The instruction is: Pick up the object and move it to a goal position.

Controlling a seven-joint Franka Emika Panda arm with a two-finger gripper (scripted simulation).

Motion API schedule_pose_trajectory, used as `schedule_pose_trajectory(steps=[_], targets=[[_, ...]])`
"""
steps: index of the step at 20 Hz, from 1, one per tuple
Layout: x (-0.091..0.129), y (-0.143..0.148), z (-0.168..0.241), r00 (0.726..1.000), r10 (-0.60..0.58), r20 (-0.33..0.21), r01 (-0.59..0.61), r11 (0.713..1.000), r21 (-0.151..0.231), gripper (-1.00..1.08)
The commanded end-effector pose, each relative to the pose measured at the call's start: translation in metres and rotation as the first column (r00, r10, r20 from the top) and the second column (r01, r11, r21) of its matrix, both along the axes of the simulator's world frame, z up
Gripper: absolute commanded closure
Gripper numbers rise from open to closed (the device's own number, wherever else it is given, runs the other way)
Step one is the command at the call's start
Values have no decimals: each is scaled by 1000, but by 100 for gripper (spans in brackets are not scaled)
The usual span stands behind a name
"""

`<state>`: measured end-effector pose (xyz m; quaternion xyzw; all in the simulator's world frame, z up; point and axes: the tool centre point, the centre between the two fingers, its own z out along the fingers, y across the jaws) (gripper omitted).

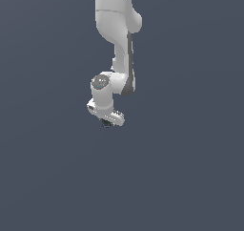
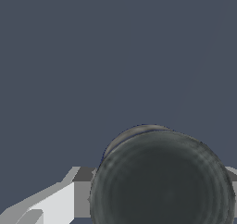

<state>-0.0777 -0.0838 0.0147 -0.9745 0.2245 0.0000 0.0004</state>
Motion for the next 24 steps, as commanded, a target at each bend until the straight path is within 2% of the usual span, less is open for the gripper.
schedule_pose_trajectory(steps=[1,11,24], targets=[[0,0,0,1000,0,0,0,1000,0,108],[21,-12,21,1000,0,0,0,1000,-1,108],[88,-50,87,1000,0,0,0,1000,-1,108]])
